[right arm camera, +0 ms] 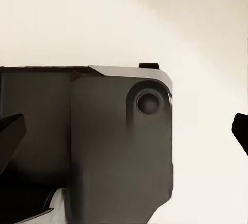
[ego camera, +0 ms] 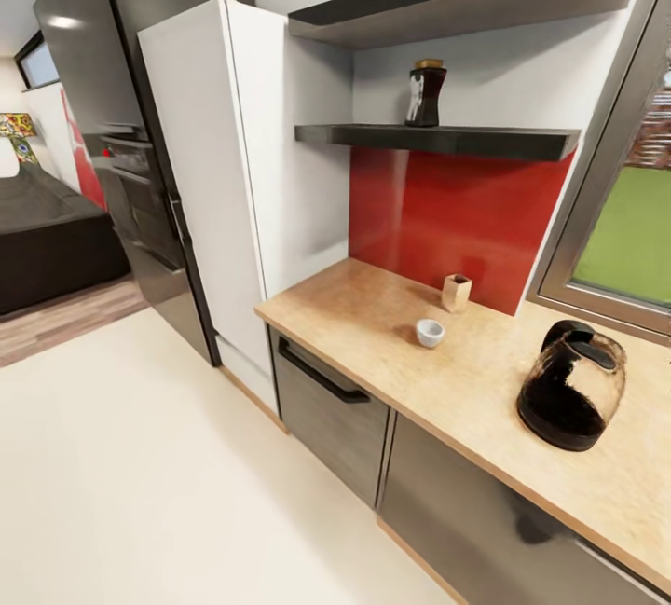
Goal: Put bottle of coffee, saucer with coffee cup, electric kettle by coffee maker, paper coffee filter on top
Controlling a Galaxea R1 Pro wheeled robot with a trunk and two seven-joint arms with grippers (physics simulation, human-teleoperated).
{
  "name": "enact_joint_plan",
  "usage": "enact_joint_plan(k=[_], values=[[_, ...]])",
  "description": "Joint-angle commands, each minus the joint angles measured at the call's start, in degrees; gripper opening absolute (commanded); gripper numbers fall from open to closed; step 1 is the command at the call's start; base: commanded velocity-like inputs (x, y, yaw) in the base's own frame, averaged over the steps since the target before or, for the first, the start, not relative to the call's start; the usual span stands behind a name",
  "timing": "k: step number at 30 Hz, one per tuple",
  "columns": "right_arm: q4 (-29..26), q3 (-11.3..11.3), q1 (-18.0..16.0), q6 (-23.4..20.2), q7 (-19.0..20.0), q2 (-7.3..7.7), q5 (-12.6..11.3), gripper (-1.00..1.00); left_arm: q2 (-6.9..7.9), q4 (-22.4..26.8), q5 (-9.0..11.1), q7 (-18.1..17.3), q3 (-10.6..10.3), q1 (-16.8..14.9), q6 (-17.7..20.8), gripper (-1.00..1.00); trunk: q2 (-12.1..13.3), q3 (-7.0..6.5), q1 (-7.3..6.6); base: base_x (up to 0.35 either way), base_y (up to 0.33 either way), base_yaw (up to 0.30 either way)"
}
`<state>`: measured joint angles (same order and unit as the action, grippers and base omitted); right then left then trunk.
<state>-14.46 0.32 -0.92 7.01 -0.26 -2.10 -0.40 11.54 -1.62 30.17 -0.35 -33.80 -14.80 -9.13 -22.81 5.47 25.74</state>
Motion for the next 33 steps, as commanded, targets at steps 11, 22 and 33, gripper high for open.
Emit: enact_joint_plan(k=[11,22,33], values=[[0.05,0.08,-0.05,0.20,-0.01,0.00,-0.04,1.00,-0.46,-0.18,0.33,-0.01,-0.48,-0.05,-0.27,1.00,-0.11,-0.11,0.05,0.171,0.298,-0.250],[0.05,0.06,-0.05,0.16,0.08,0.00,-0.04,1.00,-0.40,-0.22,0.71,0.00,-0.48,-0.05,-0.19,1.00,-0.11,-0.35,0.05,0.056,0.328,-0.253],[0.05,0.03,-0.05,0.16,0.08,0.00,-0.04,1.00,-0.38,-0.22,0.69,0.00,-0.34,-0.05,-0.19,1.00,-0.11,-0.59,0.05,0.000,0.337,-0.253]])
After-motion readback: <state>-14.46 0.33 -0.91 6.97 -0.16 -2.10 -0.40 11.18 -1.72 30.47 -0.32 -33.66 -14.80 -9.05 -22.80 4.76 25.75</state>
